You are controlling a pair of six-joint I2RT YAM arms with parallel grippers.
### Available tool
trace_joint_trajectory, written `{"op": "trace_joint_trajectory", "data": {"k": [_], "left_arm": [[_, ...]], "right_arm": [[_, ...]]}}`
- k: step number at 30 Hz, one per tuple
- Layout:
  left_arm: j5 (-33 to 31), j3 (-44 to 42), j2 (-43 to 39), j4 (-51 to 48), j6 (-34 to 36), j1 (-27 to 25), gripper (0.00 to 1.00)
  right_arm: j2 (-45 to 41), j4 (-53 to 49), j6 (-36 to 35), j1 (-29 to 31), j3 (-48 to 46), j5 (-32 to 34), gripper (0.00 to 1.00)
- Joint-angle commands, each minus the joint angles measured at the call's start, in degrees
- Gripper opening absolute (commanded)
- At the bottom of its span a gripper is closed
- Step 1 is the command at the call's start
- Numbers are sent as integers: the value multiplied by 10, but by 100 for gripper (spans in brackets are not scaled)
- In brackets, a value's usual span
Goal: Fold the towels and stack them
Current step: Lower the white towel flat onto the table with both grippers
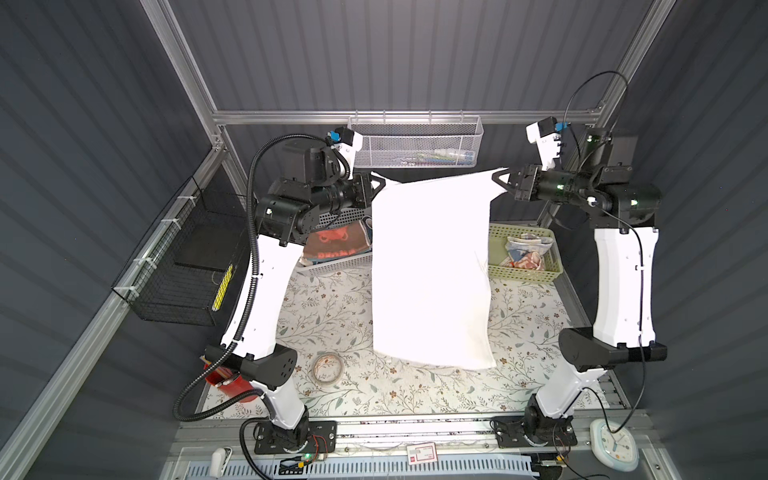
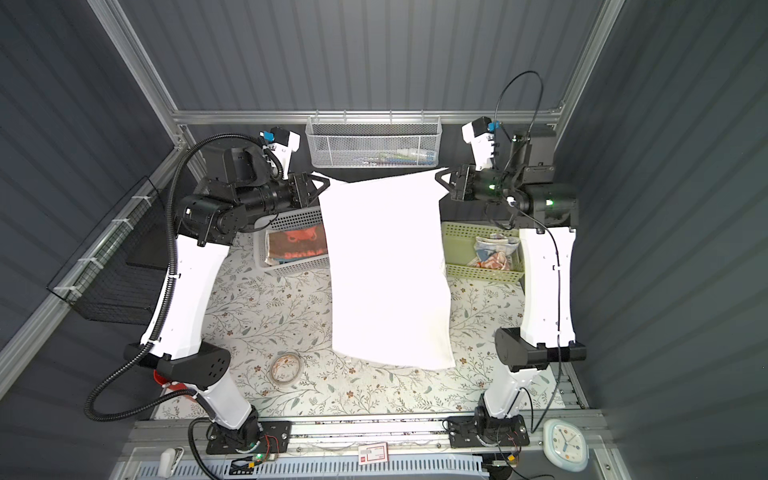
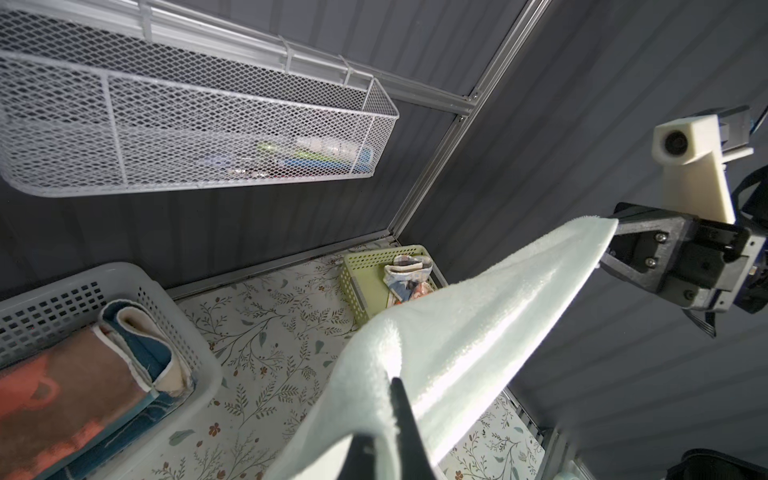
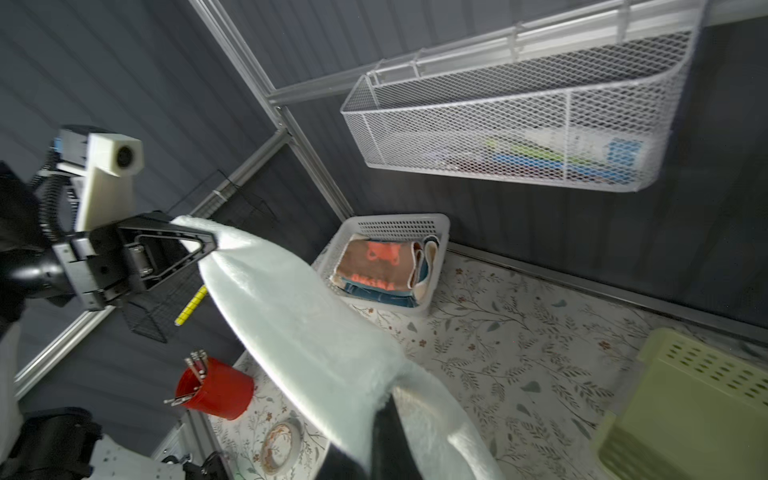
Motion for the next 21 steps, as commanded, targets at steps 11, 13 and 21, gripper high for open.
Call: {"op": "trace_joint_trajectory", "data": {"k": [11, 13, 21], "left_arm": [[83, -28, -187, 118, -71, 15, 0], [79, -12, -191, 107, -68, 14, 0], [8, 52, -161, 25, -23, 15, 0]], "right_arm": [[-254, 107, 51, -15, -42, -53, 0], [-260, 112, 57, -17, -36, -50, 0], [-218, 117, 65, -26, -17, -22, 0]]}}
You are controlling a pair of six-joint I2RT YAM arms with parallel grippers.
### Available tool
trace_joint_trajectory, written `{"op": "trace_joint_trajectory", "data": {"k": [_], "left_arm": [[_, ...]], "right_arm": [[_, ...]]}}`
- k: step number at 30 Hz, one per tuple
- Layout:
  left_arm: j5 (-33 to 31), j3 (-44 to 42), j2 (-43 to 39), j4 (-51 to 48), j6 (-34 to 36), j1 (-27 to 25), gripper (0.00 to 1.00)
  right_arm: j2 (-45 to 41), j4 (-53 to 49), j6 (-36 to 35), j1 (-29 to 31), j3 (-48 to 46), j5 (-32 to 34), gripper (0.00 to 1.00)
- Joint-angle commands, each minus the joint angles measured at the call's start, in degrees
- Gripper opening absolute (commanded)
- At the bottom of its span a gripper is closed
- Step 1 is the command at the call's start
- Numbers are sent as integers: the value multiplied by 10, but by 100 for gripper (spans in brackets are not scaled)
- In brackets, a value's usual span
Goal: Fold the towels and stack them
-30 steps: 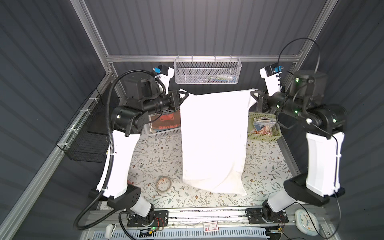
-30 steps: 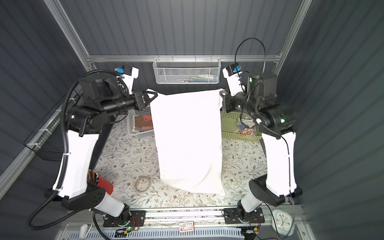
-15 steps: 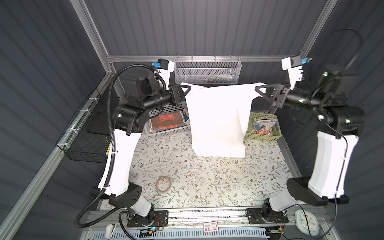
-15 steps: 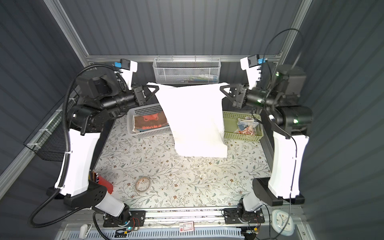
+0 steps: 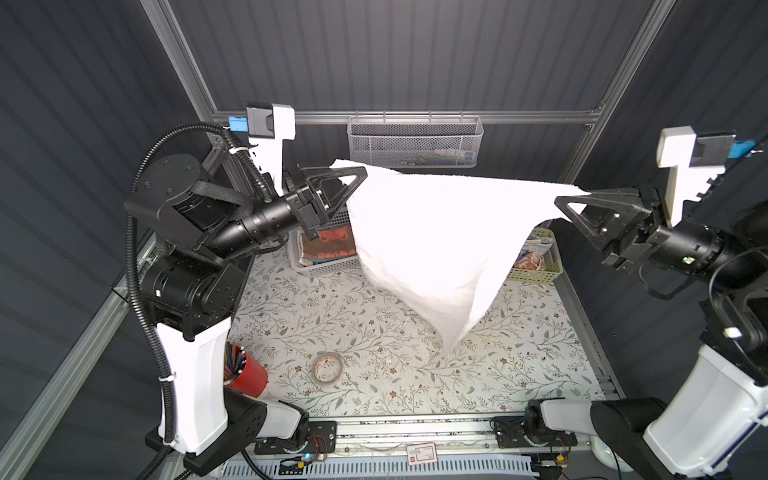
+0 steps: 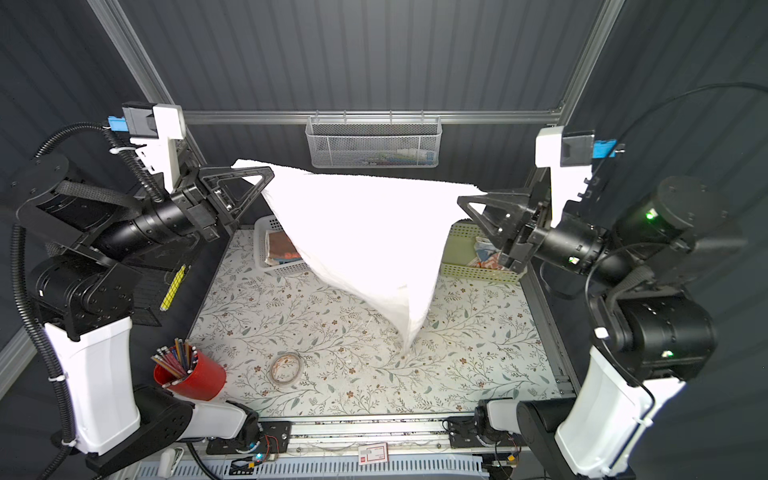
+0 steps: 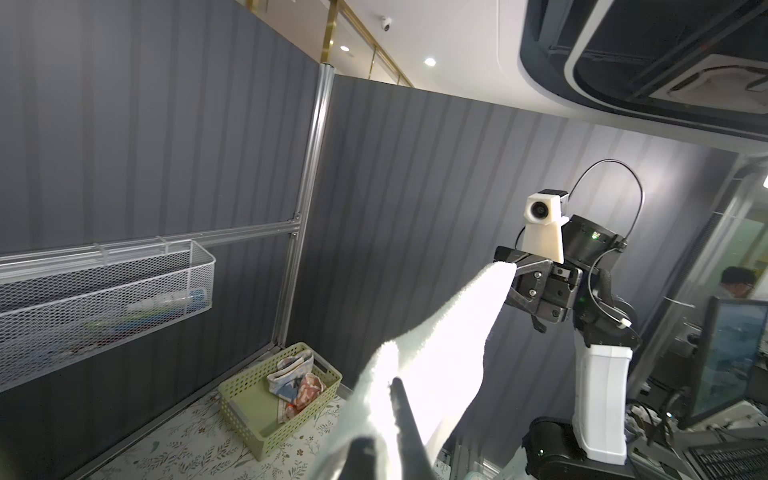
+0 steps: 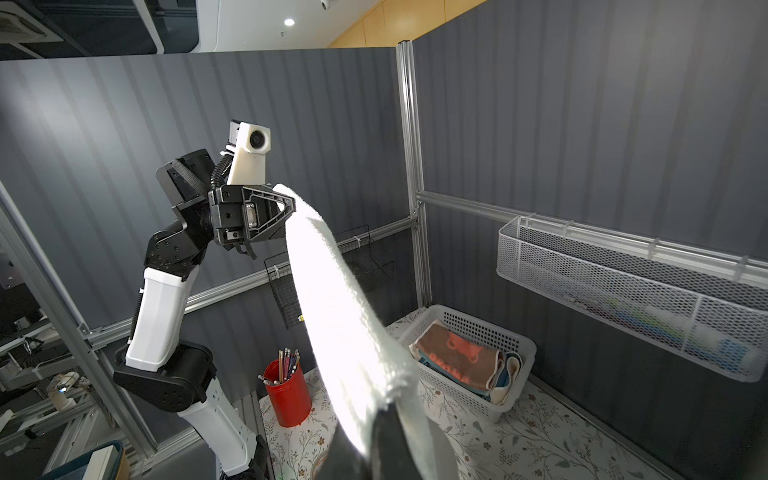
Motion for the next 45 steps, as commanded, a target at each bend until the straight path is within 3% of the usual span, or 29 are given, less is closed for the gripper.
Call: {"op": "trace_joint_trajectory", "data": {"k": [1, 5, 10, 16, 19, 23, 27, 33, 40, 45], "left_arm": [[-145, 36, 18, -71, 42, 30, 0], [-212, 37, 51, -94, 75, 29, 0], [-243, 2, 112, -88, 103, 37, 0], [-197, -116, 181, -9, 84, 94, 0], [-160, -158, 229, 35, 73, 123, 0], [-124, -152, 313, 53, 69, 140, 0], [-97, -149, 369, 60, 63, 141, 0], [-79, -290, 332, 124, 37, 133, 0], [-101, -536, 243, 180, 10, 75, 0], [-114, -690, 206, 211, -23, 30, 0]], "right_arm": [[20, 46, 21, -25, 11, 79, 0], [70, 66, 35, -36, 11, 78, 0], [152, 71, 18, -50, 5, 79, 0], [261, 67, -60, -52, -60, 96, 0], [327, 51, -107, -52, -74, 109, 6], [422, -2, -169, -45, -35, 141, 7], [478, -41, -240, -22, -5, 224, 8], [471, -64, -307, 17, -62, 304, 11], [377, -13, -307, 75, -300, 385, 11], [332, -2, -296, 102, -407, 427, 9]]}}
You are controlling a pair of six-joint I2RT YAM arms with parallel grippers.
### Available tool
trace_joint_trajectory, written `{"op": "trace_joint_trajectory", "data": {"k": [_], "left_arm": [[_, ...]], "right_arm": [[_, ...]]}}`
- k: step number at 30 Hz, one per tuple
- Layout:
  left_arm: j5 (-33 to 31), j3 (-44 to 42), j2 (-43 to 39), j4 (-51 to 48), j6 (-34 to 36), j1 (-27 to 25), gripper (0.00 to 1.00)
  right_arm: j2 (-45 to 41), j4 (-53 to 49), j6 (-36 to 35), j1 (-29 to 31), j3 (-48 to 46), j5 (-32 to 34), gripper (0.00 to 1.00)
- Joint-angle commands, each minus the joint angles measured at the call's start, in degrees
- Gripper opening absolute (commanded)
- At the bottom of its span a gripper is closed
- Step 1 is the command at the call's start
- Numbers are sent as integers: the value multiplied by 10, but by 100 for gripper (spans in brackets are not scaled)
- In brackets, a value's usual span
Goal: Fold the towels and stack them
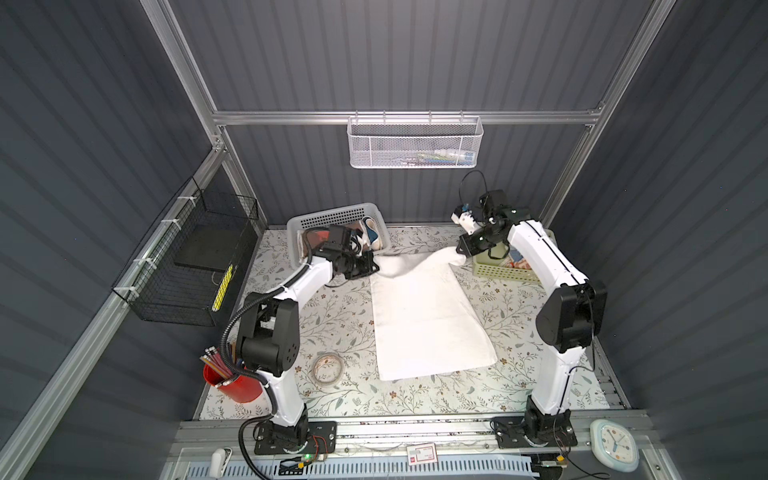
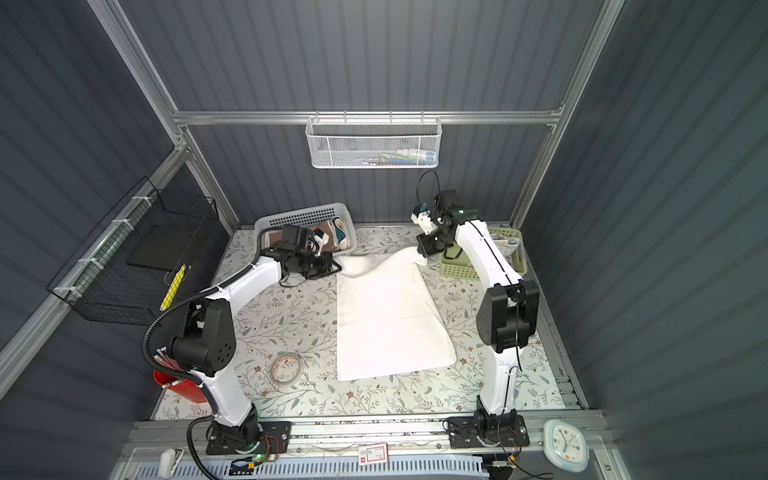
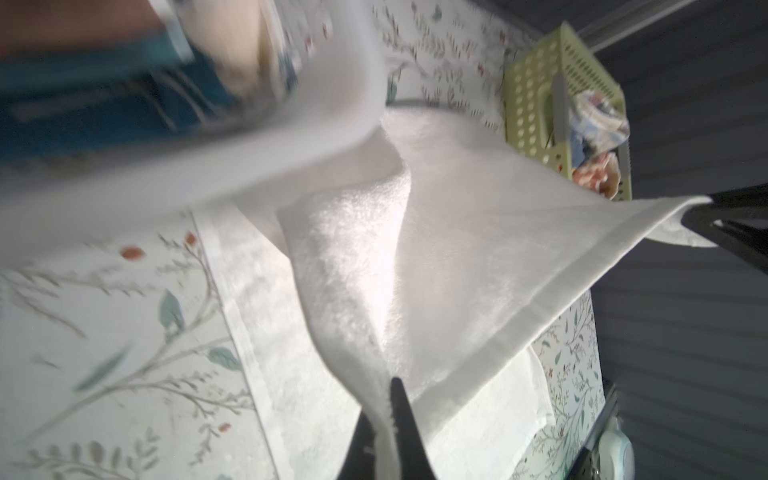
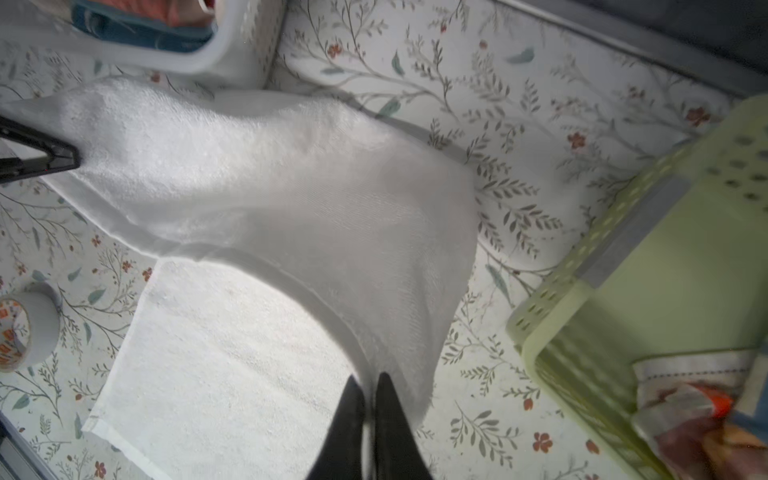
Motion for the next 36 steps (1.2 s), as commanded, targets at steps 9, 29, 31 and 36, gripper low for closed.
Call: {"op": "trace_joint_trajectory", "data": {"k": [9, 29, 31, 36], "left_arm": [[-13, -273, -84, 110, -120, -73, 0], [-108, -278, -214, -83, -108, -62, 0], [-119, -230, -230, -105, -95, -56, 0], [-93, -63, -194, -144, -44, -2, 0]], "right_arm": [[-162, 141, 104, 61, -369, -6, 5], [-267, 183, 285, 234, -563, -34, 2], [-272, 117, 239, 232, -506, 18, 3], [-221, 19, 117, 162, -311, 70, 7]]}}
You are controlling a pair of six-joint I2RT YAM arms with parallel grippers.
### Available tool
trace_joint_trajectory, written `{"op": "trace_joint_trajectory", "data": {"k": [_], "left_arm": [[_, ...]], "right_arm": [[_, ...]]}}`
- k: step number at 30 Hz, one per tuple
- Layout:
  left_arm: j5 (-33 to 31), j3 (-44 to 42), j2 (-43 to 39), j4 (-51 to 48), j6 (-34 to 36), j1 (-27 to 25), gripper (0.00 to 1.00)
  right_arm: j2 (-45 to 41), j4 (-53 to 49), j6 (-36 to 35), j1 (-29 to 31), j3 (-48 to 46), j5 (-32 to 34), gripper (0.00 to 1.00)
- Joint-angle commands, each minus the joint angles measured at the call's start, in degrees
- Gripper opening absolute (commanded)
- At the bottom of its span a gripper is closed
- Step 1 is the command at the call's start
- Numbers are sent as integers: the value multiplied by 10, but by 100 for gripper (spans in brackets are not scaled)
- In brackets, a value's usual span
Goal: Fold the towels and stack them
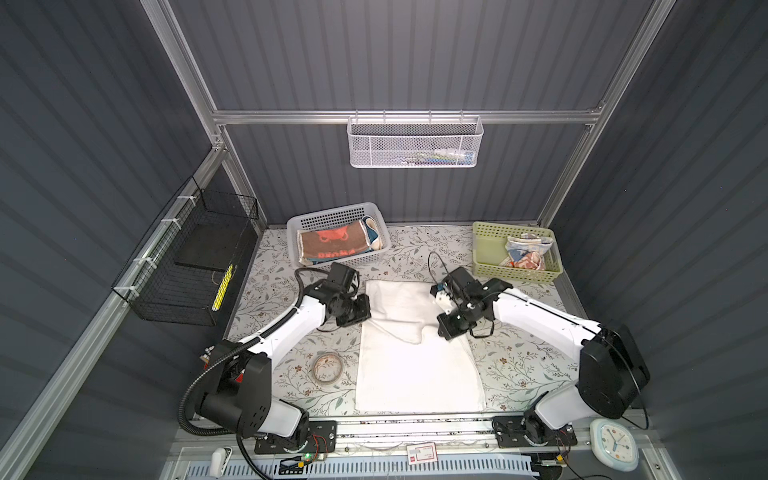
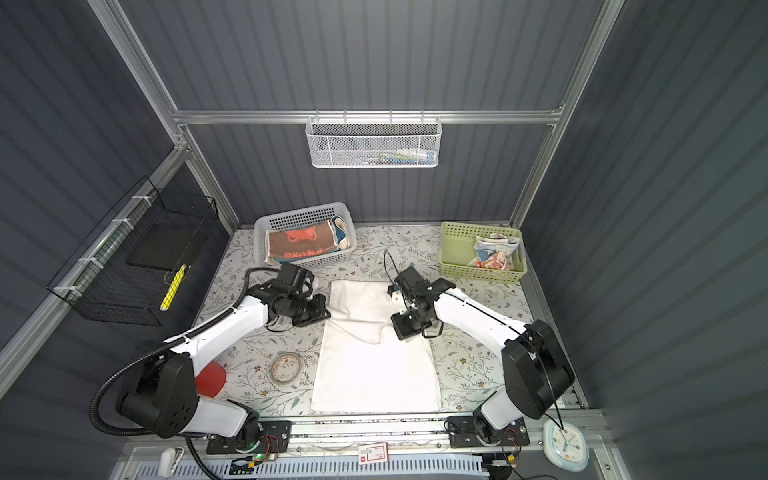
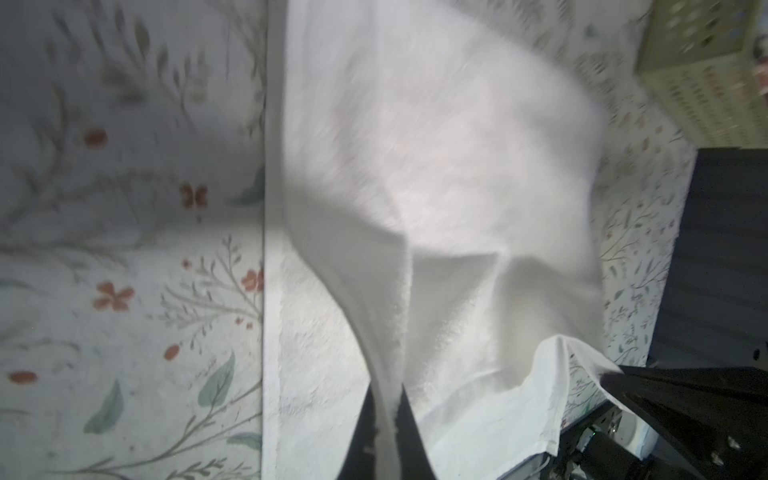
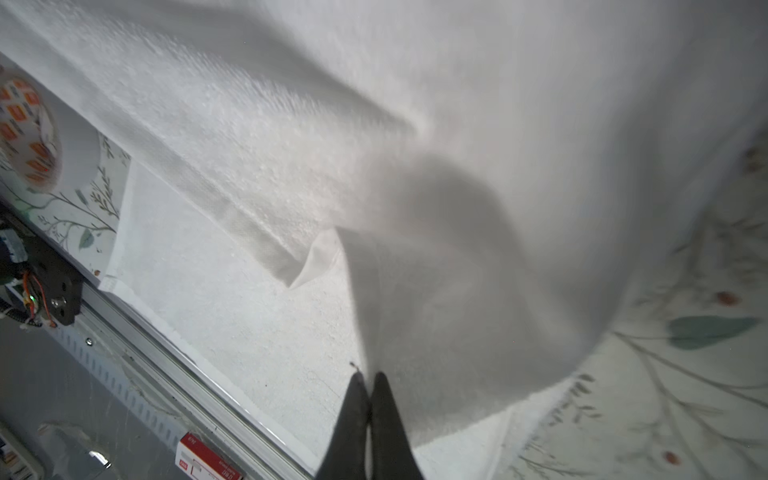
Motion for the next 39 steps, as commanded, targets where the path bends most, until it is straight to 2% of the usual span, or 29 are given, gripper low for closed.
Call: {"op": "trace_joint_trajectory", "data": {"k": [1, 3, 8, 11, 14, 22, 29, 33, 34, 37, 39], "left_arm": [[15, 105, 25, -38, 50, 45, 0], [52, 165, 56, -35, 58, 74, 0], [98, 292, 143, -37, 77, 106, 0], [121, 330, 184, -39, 76, 120, 0], [128, 344, 205, -33, 75, 129, 0], [141, 349, 234, -30, 78, 148, 0], [159, 324, 217, -14, 63, 147, 0], [169, 249, 197, 40, 31, 135, 0], [169, 230, 193, 49, 25, 130, 0], [168, 155, 189, 100, -4, 120, 0], [169, 129, 198, 128, -24, 117, 0]], "right_arm": [[52, -88, -98, -63, 132, 43, 7], [118, -126, -135, -94, 246, 44, 7], [275, -192, -190, -126, 523, 61, 7], [357, -223, -210, -134, 683, 62, 7], [404, -218, -238, -139, 769, 74, 8], [394, -127, -320, -177, 755, 78, 9], [372, -117, -432, -207, 733, -9, 12], [362, -101, -414, -230, 674, -79, 16], [359, -92, -403, -233, 654, -75, 19], [352, -45, -339, -233, 587, -21, 36], [345, -17, -277, -224, 554, 2, 47]]}}
